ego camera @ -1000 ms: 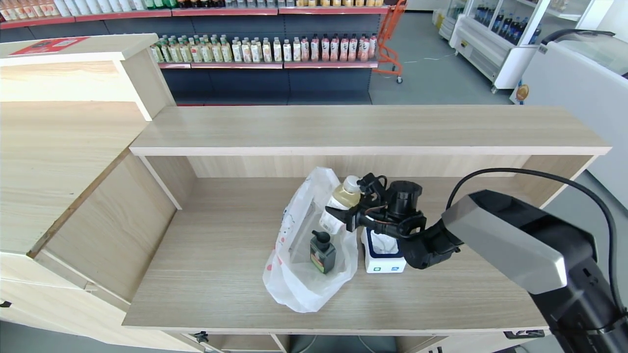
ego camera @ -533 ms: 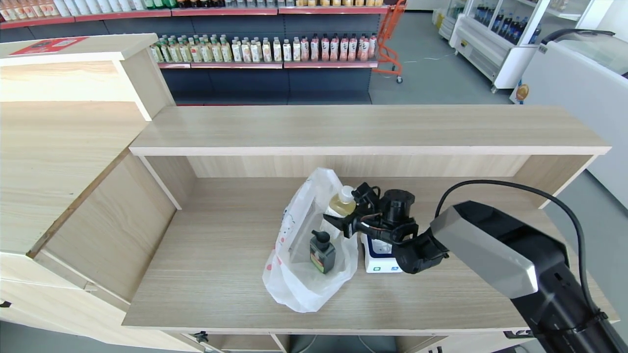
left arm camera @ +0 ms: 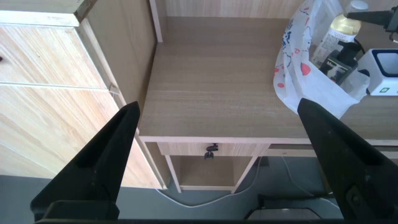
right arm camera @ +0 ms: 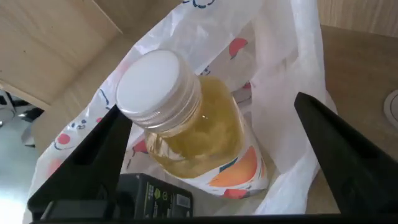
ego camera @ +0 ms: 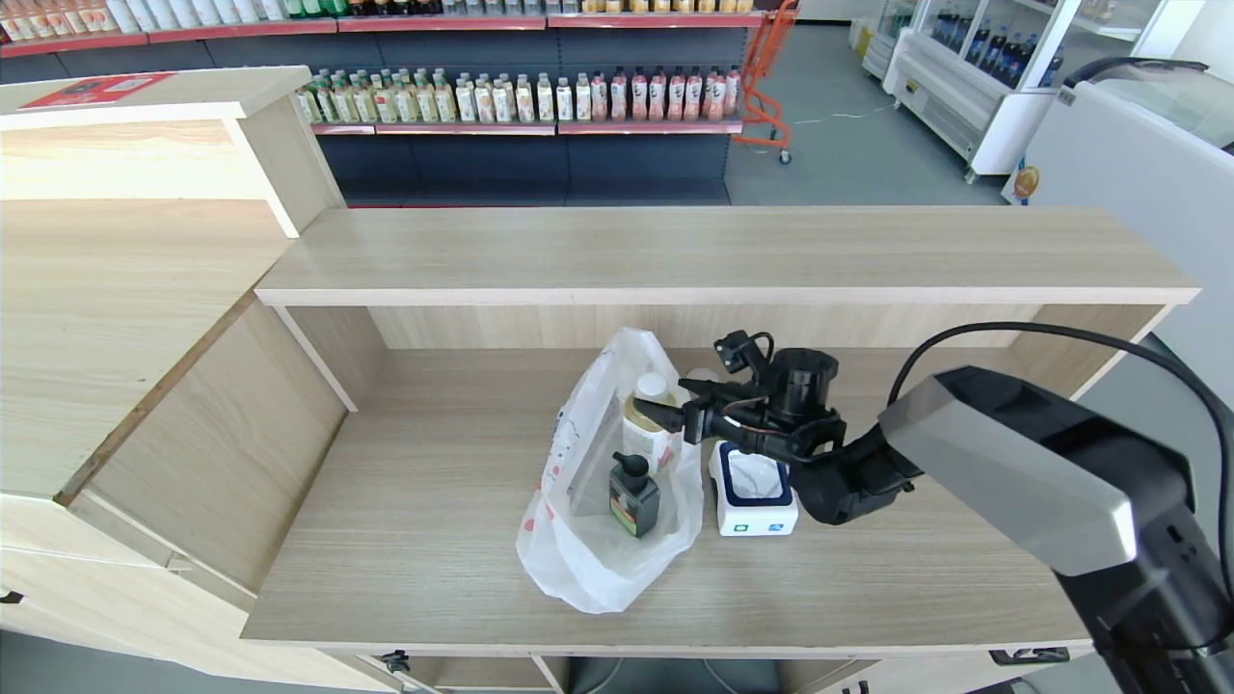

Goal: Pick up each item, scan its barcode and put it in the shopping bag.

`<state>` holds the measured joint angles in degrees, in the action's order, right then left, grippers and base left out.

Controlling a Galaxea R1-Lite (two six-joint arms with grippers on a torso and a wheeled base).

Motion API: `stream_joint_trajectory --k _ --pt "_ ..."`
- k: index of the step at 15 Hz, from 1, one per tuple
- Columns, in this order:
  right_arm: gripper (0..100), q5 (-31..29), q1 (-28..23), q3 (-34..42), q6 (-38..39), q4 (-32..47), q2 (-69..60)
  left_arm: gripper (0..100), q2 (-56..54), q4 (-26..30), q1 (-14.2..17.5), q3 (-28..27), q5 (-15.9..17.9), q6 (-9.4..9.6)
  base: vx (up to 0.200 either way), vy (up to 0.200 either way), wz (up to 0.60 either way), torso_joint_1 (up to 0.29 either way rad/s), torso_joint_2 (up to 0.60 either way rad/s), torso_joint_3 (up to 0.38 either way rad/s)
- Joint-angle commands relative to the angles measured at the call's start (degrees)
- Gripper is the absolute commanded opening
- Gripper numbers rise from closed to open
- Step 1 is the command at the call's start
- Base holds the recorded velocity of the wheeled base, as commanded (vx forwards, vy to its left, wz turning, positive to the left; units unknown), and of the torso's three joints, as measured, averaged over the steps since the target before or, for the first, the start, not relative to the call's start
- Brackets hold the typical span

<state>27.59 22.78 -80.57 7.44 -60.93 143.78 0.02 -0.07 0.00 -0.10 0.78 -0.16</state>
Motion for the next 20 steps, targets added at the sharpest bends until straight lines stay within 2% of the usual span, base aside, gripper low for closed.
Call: stream_joint_trajectory --k 1,4,6,7,9,10,11,12,14,16,17,18,20 --pt "100 0.3 -2.3 14.4 4.4 0.0 -14.4 100 0.0 0.0 0.0 0.0 0.0 -0.02 0.000 0.000 0.00 0.000 0.00 0.000" --pt "100 0.4 -6.8 31.2 6.5 0.1 -29.7 100 0.0 0.0 0.0 0.0 0.0 -0.02 0.000 0.000 0.00 0.000 0.00 0.000" --pt "100 0.7 -8.9 42.6 10.1 5.3 -46.4 100 0.0 0.0 0.0 0.0 0.0 -0.02 0.000 0.000 0.00 0.000 0.00 0.000" --pt "100 -0.2 -10.1 47.1 10.3 7.8 -53.8 100 0.0 0.0 0.0 0.0 0.0 -0.02 0.000 0.000 0.00 0.000 0.00 0.000" --pt "100 -3.3 -13.6 56.0 5.9 11.7 -65.8 100 0.0 0.0 0.0 0.0 0.0 -0.02 0.000 0.000 0.00 0.000 0.00 0.000" --pt "100 -6.6 -16.3 62.0 1.2 14.0 -72.4 100 0.0 0.0 0.0 0.0 0.0 -0.02 0.000 0.000 0.00 0.000 0.00 0.000" --pt "100 -8.3 -17.2 65.5 0.1 15.7 -76.6 100 0.0 0.0 0.0 0.0 0.0 -0.02 0.000 0.000 0.00 0.000 0.00 0.000" --pt "100 -12.6 -17.9 71.8 -1.1 22.3 -87.6 100 0.0 0.0 0.0 0.0 0.0 -0.02 0.000 0.000 0.00 0.000 0.00 0.000" --pt "100 -20.6 -17.9 79.5 -3.0 33.2 -105.2 100 0.0 0.0 0.0 0.0 0.0 -0.02 0.000 0.000 0.00 0.000 0.00 0.000" --pt "100 -21.3 -19.8 80.6 -2.9 40.4 -116.8 100 0.0 0.0 0.0 0.0 0.0 -0.02 0.000 0.000 0.00 0.000 0.00 0.000" --pt "100 -21.5 -21.3 80.6 -3.1 51.5 -128.0 100 0.0 0.0 0.0 0.0 0.0 -0.02 0.000 0.000 0.00 0.000 0.00 0.000" --pt "100 -21.8 -22.3 80.6 -3.0 56.0 -133.0 100 0.0 0.0 0.0 0.0 0.0 -0.02 0.000 0.000 0.00 0.000 0.00 0.000" --pt "100 -21.8 -23.7 80.0 -3.3 59.6 -141.3 100 0.0 0.0 0.0 0.0 0.0 -0.02 0.000 0.000 0.00 0.000 0.00 0.000"
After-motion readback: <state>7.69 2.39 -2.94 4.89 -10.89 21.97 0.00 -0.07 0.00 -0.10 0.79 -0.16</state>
